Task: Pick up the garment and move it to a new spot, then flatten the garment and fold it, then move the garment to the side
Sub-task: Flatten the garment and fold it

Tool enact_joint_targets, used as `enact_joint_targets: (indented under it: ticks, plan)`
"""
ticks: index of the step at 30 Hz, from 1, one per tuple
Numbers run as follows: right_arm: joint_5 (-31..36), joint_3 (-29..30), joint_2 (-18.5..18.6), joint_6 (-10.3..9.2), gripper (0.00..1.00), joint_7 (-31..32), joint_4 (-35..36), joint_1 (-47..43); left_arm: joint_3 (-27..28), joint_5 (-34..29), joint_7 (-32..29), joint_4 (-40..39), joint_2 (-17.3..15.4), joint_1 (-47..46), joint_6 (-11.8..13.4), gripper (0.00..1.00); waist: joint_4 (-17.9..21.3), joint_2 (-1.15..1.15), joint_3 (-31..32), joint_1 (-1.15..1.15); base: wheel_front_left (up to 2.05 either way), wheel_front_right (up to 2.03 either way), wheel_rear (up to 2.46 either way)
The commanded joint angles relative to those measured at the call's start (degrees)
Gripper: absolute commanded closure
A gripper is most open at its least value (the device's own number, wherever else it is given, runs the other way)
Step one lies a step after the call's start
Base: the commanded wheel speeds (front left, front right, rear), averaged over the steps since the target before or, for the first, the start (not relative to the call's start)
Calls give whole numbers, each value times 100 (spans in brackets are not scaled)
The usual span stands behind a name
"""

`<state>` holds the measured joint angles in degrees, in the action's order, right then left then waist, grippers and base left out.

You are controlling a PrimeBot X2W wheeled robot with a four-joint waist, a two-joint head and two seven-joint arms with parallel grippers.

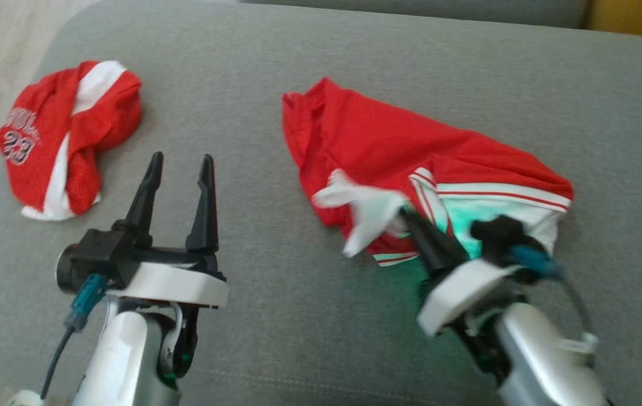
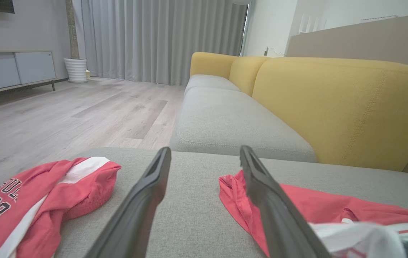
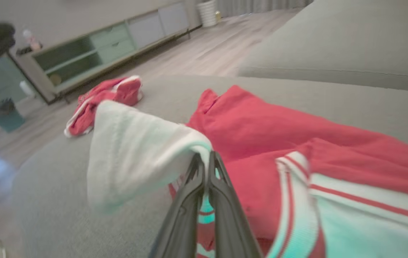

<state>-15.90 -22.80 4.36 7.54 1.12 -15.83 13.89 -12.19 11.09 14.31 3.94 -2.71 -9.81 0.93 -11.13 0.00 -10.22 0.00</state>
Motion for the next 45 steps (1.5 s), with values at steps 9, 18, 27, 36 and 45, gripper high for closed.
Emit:
enact_joint_targets:
  ticks: [9,18,27,36,45]
  plan:
    - [-874,1805,-144,-5,100,428,1027,-639,322,-79,69,-213,-23,-85,-62,0,454,0,-59,0,0,0,0]
    - [-298,3215,-112,-5,100,809,800,-302,318,-120,69,-224,-20,-192,-129,0,561,0,-250,0,0,0,0]
    - [-89,3282,-122,-5,0,425,186,89,353,-156,69,-197,-19,-296,-175,0,654,0,-447,0,0,0,0]
    - [528,2979,-37,-5,0,-380,1032,-164,422,-240,69,-127,-21,-179,-211,0,883,0,-229,0,0,0,0]
    - [1076,2569,-70,-5,0,-223,2018,-872,400,-350,69,-16,-88,117,-250,0,998,0,89,0,0,0,0]
